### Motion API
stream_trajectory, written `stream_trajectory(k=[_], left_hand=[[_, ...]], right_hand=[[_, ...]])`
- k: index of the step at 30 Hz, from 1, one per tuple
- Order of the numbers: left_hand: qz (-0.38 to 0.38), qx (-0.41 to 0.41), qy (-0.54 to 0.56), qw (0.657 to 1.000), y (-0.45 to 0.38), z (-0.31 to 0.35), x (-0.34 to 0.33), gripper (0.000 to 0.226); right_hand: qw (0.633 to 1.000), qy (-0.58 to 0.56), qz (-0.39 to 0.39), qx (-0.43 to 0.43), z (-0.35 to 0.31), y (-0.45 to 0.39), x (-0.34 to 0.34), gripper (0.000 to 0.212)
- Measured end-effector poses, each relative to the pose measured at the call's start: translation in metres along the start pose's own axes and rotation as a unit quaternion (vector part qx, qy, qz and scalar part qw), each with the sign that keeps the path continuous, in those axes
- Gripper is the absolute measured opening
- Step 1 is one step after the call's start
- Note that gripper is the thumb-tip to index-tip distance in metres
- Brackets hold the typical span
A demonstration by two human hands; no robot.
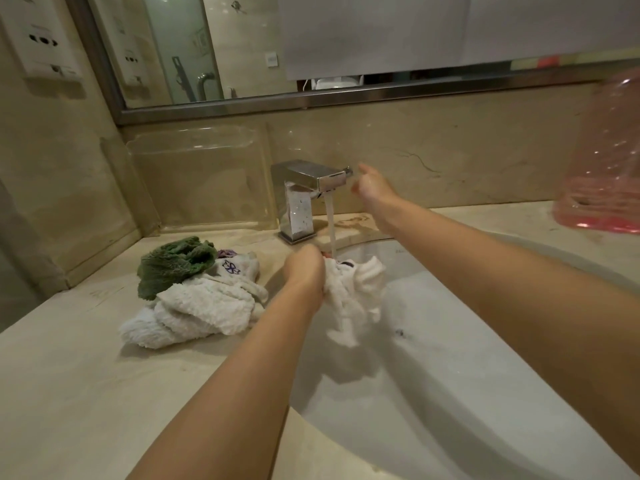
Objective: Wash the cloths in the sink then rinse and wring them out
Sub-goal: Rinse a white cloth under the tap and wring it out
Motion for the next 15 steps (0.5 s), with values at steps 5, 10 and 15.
stream_trajectory(k=[5, 10, 15], left_hand=[[-0.012, -0.047, -0.08, 0.996, 0.002, -0.001, -0.008, 0.017], [-0.02, -0.136, -0.141, 0.98, 0.01, 0.005, -0.012, 0.027], [-0.169, -0.32, -0.183, 0.914, 0.042, 0.015, -0.024, 0.029]], right_hand=[[1.0, -0.008, 0.026, -0.001, -0.008, -0.01, -0.005, 0.041], [0.999, -0.024, -0.023, 0.025, -0.012, 0.012, 0.001, 0.042], [0.951, -0.008, -0.277, -0.139, 0.039, 0.06, 0.022, 0.061]])
Point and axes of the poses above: each hand's wrist, its own y-axis away from the middle knuckle, its own x-axis out of the back of the hand, z = x × y, the point moved 4 cm from there along -y, towards the middle knuckle, and after that the axes turned 1 degree about x, right-handed, at the moved point
